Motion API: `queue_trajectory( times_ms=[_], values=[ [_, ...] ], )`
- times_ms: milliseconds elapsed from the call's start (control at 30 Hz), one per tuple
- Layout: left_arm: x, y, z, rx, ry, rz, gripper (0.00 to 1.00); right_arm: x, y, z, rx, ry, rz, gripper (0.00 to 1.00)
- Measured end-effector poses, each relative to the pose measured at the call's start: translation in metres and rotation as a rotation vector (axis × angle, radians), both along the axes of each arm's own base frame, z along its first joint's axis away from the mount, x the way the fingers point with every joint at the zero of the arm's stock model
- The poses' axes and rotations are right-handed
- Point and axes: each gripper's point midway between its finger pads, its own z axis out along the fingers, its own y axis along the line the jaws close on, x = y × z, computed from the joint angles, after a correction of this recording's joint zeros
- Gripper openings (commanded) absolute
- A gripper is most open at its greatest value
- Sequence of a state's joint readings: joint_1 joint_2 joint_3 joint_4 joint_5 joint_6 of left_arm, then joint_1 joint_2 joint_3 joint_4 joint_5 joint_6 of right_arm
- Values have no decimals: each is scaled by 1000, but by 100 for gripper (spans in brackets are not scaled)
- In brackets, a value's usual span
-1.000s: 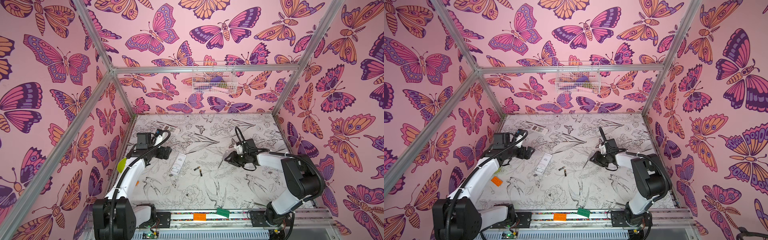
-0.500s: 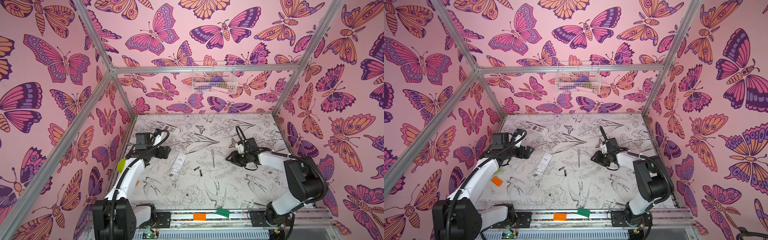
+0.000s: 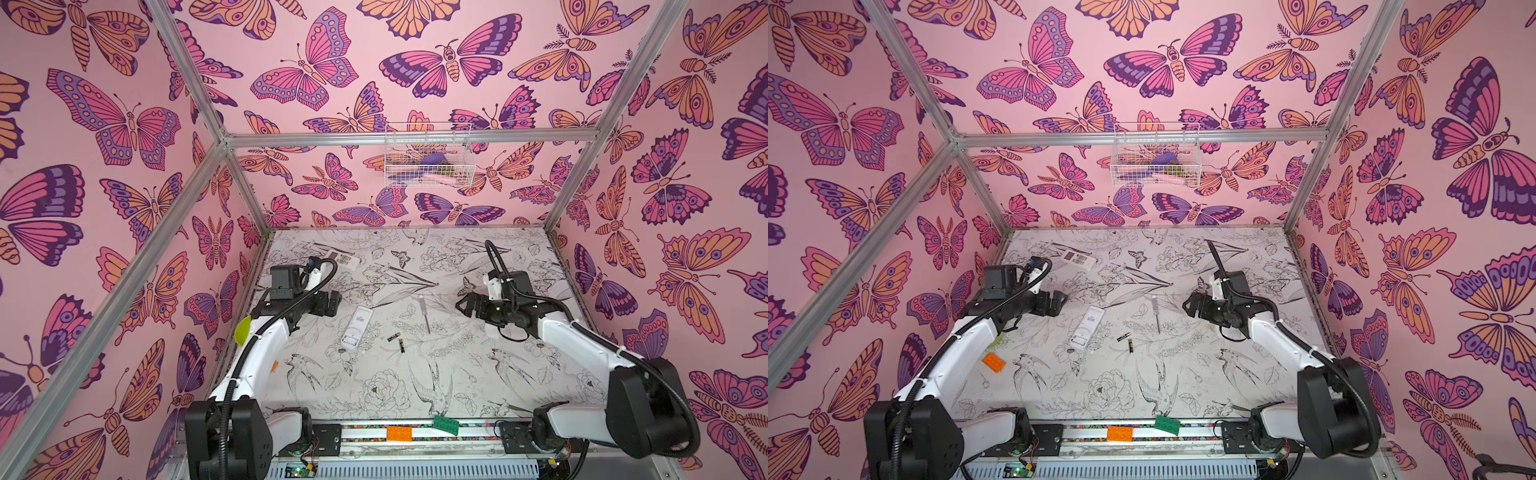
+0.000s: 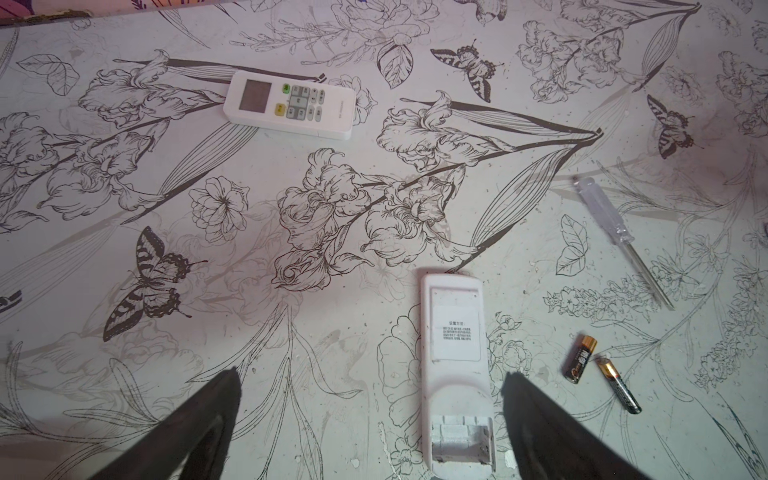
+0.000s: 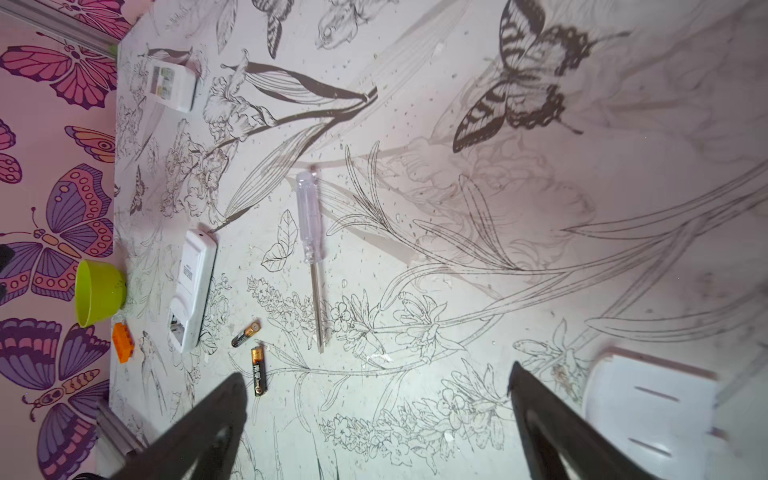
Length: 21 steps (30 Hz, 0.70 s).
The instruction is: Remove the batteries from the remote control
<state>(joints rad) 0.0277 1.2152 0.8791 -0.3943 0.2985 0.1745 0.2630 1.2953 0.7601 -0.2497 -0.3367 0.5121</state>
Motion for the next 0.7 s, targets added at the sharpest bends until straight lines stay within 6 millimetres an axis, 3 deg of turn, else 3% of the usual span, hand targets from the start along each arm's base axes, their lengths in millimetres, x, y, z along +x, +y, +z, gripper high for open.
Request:
queue_trajectory(
  times_ms=[167, 367, 567, 700],
  values=[
    [11, 8, 19, 46, -46, 40, 100, -16, -12, 23, -48, -54, 5, 99],
    [36, 8, 47, 151, -112, 83, 100, -34, -36, 72, -120, -230, -45, 99],
    [60, 0, 43, 233, -89, 134, 100, -56, -64, 112, -212, -407, -102, 99],
    [79, -2, 45, 217, -67, 217, 100, -71, -85, 121, -288, -474, -155, 99]
  ],
)
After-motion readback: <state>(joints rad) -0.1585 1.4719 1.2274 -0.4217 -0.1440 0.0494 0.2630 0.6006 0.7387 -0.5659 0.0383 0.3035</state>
